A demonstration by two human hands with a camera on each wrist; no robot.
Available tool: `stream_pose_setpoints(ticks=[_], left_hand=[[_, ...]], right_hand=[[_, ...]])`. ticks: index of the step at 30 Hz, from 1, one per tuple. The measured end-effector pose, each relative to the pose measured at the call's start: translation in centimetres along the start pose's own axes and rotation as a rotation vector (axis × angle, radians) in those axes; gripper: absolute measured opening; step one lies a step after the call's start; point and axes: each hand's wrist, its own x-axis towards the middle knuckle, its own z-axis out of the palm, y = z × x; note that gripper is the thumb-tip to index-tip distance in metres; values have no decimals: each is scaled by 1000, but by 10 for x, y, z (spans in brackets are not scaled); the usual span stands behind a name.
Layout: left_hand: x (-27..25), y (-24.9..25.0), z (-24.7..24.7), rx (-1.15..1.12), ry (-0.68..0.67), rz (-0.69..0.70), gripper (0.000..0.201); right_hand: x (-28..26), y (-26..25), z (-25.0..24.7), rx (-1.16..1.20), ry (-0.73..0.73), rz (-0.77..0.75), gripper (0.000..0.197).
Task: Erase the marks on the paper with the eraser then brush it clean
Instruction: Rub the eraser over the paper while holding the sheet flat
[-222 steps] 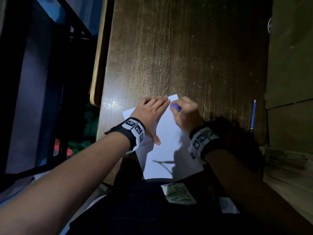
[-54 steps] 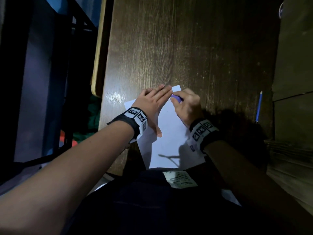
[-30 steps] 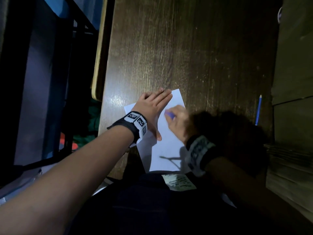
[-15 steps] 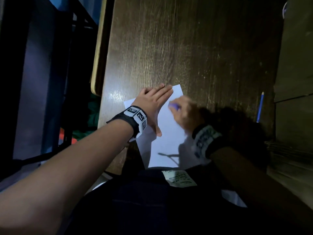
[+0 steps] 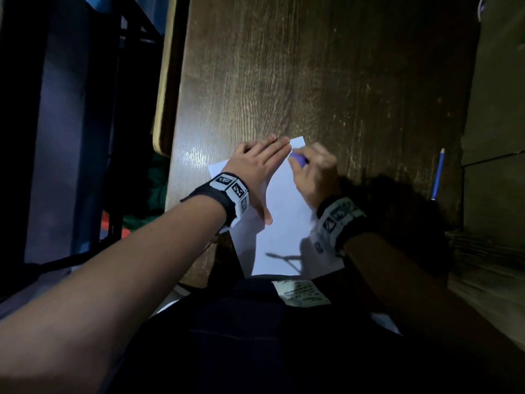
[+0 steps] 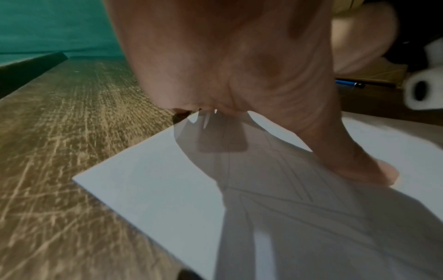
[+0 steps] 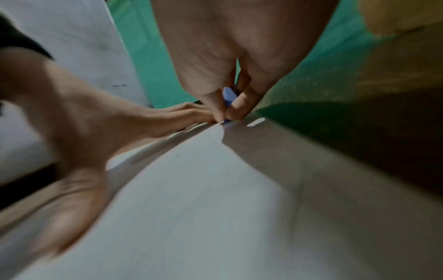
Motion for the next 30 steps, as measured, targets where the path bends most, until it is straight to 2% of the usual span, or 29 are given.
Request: stream_pose_setpoints(ticks=[2,4,5,6,7,9,11,13,16,19,21,23,25,26,28,30], left_hand=[[1,-1,3,9,10,-4,169],[2,-2,4,13,23,-6,170],[3,-4,5,6,23,-3,171],[4,-5,5,-3,17,0,171],[4,-5,4,-10,7,2,172],[3,-5,4,-12,2,7,173],[3,-3,5,-7,4,10,173],[3,-3,5,-10,2,8,172],[1,-4,4,0,8,-5,170],[0,-5,1,-20,-4,8,167],[-7,-5,0,-61,52,20,155],[-19,-9,8,-138,217,49,128],[-33,-18,22,-249,341,108,101],[-40,-22,29,-292,322,122,99],[-51,-27,38,-323,235,105,111],[-54,-28,43,-328,223,64,124]], right_hand=[[-37,-15,8,32,-92,-4,5],[-66,-25,5,82,-321,-82,4],[-64,-23,2,89,-376,-115,5],[-52,-17,2,93,-365,-131,4],[-35,-12,1,85,-293,-117,4],[-4,-3,0,30,-114,-10,10],[1,1,6,3,-22,76,13],[-26,-12,13,28,-60,73,7],[-72,-21,5,85,-266,-22,8],[-74,-14,-7,69,-357,-29,15],[-71,-11,-10,49,-312,43,18],[-66,-10,-14,34,-252,151,23],[-60,-8,-18,31,-195,173,24],[-56,-6,-19,34,-163,153,24],[-46,-5,-18,30,-114,95,25],[-29,-4,-17,45,-71,135,24]])
